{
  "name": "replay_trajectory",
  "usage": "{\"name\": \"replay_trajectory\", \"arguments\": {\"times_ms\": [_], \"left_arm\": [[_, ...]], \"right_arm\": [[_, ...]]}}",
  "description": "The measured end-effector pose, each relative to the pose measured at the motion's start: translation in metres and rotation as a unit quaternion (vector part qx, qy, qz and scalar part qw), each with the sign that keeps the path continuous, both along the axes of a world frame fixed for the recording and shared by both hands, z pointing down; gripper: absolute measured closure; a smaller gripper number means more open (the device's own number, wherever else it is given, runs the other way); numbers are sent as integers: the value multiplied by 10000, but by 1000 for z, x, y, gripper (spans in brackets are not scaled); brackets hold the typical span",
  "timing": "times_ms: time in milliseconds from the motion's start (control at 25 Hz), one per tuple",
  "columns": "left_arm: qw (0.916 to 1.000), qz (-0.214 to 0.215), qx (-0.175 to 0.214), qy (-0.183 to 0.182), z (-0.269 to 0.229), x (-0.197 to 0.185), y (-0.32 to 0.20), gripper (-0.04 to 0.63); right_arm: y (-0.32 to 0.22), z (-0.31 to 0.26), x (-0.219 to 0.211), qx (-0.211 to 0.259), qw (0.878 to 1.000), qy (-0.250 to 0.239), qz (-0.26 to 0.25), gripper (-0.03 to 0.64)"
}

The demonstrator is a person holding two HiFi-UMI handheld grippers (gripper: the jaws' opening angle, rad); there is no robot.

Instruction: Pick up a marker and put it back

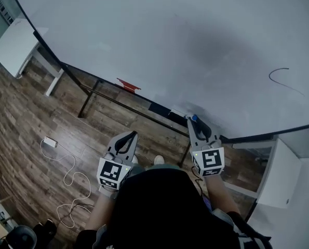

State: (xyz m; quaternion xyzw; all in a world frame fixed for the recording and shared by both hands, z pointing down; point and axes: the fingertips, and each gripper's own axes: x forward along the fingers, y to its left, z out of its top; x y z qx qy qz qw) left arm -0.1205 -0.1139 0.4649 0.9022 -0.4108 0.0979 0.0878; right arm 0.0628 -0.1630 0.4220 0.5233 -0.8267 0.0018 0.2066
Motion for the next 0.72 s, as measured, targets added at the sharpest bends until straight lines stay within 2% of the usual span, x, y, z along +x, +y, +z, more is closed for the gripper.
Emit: {"name": "replay_trajectory", "arguments": {"times_ms": [360, 720], "left_arm": [[9957, -919, 39, -121, -2, -49, 10, 572], [9899, -1401, 15, -197, 0, -80, 20, 572]], "right_arm": [[-3, 12, -87, -233, 9920, -351, -1186, 523], [2, 24, -132, -456, 9826, -557, -1710, 523]]}}
